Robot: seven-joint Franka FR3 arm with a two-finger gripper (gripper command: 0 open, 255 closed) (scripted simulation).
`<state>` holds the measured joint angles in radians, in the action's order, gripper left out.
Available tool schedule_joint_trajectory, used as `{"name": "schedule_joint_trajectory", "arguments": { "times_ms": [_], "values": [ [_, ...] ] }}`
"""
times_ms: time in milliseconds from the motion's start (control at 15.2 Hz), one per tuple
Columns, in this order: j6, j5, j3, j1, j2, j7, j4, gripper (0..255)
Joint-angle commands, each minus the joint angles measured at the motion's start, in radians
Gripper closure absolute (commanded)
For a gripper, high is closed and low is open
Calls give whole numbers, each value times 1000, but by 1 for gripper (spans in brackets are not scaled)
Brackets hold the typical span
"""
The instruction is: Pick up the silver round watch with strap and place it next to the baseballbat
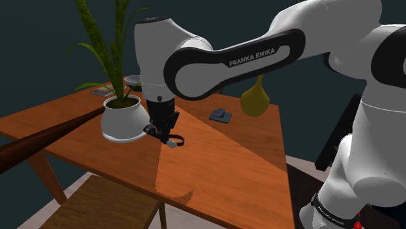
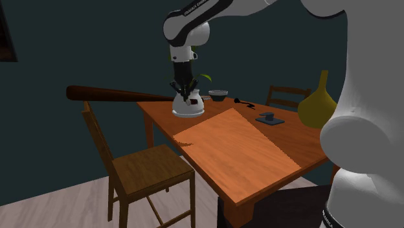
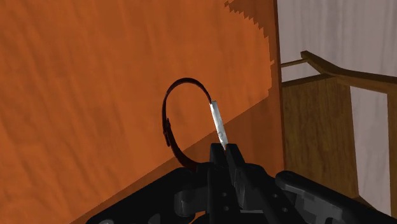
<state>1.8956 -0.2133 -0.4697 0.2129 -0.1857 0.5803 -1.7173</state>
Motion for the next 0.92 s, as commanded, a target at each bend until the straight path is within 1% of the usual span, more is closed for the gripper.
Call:
{"name": "schedule_joint_trajectory", "arguments": {
  "times_ms": [0,858],
  "values": [
    [25,-4,1,-1,-4,3,-21,255],
    [181,-42,11,2,-54,42,-136,255]
  ]
}}
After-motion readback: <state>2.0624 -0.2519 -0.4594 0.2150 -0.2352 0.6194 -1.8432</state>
